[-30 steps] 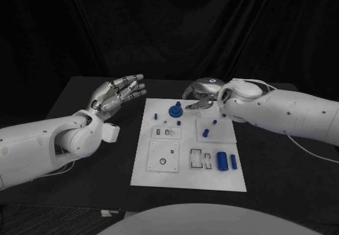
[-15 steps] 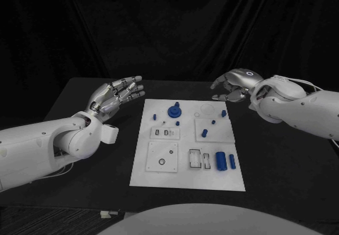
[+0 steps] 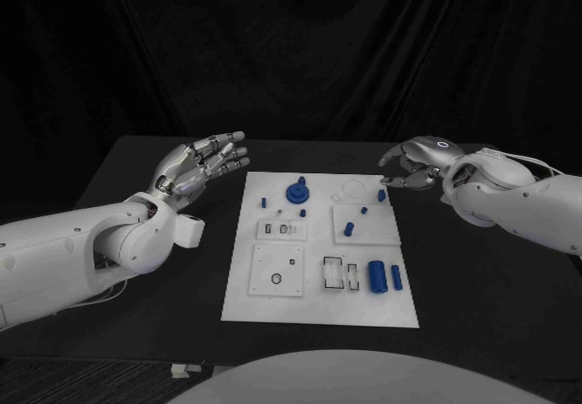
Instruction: Assemble the parts on the task board
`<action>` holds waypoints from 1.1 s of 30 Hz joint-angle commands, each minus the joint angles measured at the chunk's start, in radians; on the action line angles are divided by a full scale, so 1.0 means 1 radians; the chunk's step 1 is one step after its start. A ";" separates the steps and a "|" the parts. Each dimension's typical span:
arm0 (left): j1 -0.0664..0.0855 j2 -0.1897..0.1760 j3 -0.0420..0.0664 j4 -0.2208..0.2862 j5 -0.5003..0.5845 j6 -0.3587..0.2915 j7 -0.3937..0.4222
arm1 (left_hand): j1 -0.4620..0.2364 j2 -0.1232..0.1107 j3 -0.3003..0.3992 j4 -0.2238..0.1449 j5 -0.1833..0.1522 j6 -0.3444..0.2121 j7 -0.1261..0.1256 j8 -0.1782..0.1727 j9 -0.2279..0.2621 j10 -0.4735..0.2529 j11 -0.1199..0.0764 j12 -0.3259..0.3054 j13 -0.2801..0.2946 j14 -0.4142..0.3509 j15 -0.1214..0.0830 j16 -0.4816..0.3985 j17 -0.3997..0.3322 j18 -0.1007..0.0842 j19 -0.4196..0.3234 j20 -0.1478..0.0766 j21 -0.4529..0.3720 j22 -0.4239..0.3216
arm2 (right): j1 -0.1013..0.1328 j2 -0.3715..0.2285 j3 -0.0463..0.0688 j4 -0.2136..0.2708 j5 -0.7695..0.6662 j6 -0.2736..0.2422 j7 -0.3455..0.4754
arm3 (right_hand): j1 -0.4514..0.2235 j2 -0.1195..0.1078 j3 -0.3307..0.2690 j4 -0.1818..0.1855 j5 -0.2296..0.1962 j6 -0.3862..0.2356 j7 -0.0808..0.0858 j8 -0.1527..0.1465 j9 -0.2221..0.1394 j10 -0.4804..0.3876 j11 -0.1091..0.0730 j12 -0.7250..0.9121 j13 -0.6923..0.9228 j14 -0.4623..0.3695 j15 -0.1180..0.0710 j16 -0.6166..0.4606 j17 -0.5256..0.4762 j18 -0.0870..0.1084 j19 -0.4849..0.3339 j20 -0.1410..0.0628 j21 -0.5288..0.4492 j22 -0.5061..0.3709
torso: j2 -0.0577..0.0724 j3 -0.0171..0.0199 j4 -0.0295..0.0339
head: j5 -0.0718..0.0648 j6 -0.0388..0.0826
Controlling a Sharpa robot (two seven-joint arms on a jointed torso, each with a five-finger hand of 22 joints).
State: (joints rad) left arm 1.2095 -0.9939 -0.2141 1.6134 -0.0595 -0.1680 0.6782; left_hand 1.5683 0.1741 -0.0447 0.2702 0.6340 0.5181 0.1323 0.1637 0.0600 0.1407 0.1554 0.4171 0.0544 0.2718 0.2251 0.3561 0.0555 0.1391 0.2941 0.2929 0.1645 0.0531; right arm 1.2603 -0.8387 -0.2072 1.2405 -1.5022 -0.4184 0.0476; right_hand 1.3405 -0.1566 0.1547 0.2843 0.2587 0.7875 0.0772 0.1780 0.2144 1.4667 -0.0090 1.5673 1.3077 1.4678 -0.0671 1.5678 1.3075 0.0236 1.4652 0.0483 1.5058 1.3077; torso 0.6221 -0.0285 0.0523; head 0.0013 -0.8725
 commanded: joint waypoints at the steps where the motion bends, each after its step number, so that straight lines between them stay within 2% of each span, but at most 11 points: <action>1: -0.002 0.002 0.001 0.000 -0.001 0.013 0.022 | 0.010 -0.003 0.006 -0.001 0.004 -0.008 -0.002 0.001 -0.002 -0.002 0.009 0.005 -0.001 0.003 0.007 0.006 0.001 -0.014 0.006 -0.001 0.004 0.001 | -0.007 -0.002 0.001 -0.001 -0.005 0.025 -0.034 | -0.004 -0.010 -0.001 0.007 -0.015 -0.011 -0.001 0.007 0.003 0.104 -0.005 0.004 0.263 0.103 -0.006 0.003 0.263 -0.005 0.067 -0.009 -0.002 0.238 | 0.000 0.0001 0.0008 | -0.001 0.000; 10: -0.002 -0.001 0.001 0.000 -0.001 0.012 0.023 | 0.010 -0.003 0.006 -0.001 0.004 -0.008 -0.002 0.001 -0.002 -0.002 0.009 0.005 -0.001 0.003 0.007 0.006 0.001 -0.014 0.006 -0.001 0.004 0.001 | -0.019 0.000 0.001 -0.004 -0.005 0.034 -0.032 | -0.015 -0.010 -0.005 0.008 -0.036 -0.015 -0.001 0.014 0.006 0.104 -0.006 0.004 0.263 0.103 -0.006 0.003 0.263 -0.004 0.067 -0.009 -0.003 0.238 | 0.002 0.0006 0.0027 | 0.001 0.000; 13: -0.002 -0.002 0.001 0.001 -0.001 0.012 0.022 | 0.011 -0.002 0.008 -0.002 0.005 -0.009 -0.002 0.000 -0.002 -0.002 0.009 0.005 -0.001 0.003 0.008 0.007 0.001 -0.015 0.007 -0.001 0.004 0.001 | -0.020 0.000 0.001 -0.003 -0.005 0.038 -0.029 | -0.020 -0.010 -0.006 0.008 -0.042 -0.016 -0.001 0.016 0.008 0.104 -0.006 0.004 0.263 0.103 -0.006 0.003 0.263 -0.005 0.067 -0.009 -0.003 0.238 | 0.000 -0.0003 0.0037 | 0.000 0.000; 33: -0.003 -0.004 0.001 0.002 -0.001 0.013 0.022 | 0.011 -0.002 0.008 -0.002 0.005 -0.009 -0.002 0.000 -0.002 -0.002 0.009 0.005 -0.001 0.003 0.008 0.007 0.001 -0.015 0.007 -0.001 0.004 0.001 | -0.039 0.006 0.001 -0.008 -0.005 0.079 -0.032 | -0.011 -0.008 -0.002 0.005 -0.042 -0.018 -0.002 0.021 0.010 0.104 -0.006 0.004 0.263 0.103 -0.007 0.003 0.263 -0.004 0.067 -0.009 -0.004 0.238 | -0.001 -0.0004 0.0026 | 0.001 0.000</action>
State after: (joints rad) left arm 1.2076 -0.9981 -0.2141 1.6133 -0.0597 -0.1655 0.6782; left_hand 1.5683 0.1741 -0.0421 0.2675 0.6340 0.5145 0.1287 0.1637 0.0600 0.1372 0.1589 0.4171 0.0543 0.2755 0.2287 0.3561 0.0555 0.1391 0.2941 0.2929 0.1645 0.0531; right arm 1.2233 -0.8330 -0.2072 1.2341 -1.5023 -0.3565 0.0352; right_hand 1.3287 -0.1684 0.1491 0.2898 0.2198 0.7768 0.0738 0.1942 0.2232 1.4666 -0.0089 1.5673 1.3075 1.4678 -0.0670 1.5678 1.3074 0.0237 1.4658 0.0477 1.5057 1.3074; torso 0.6217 -0.0288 0.0550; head 0.0023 -0.8725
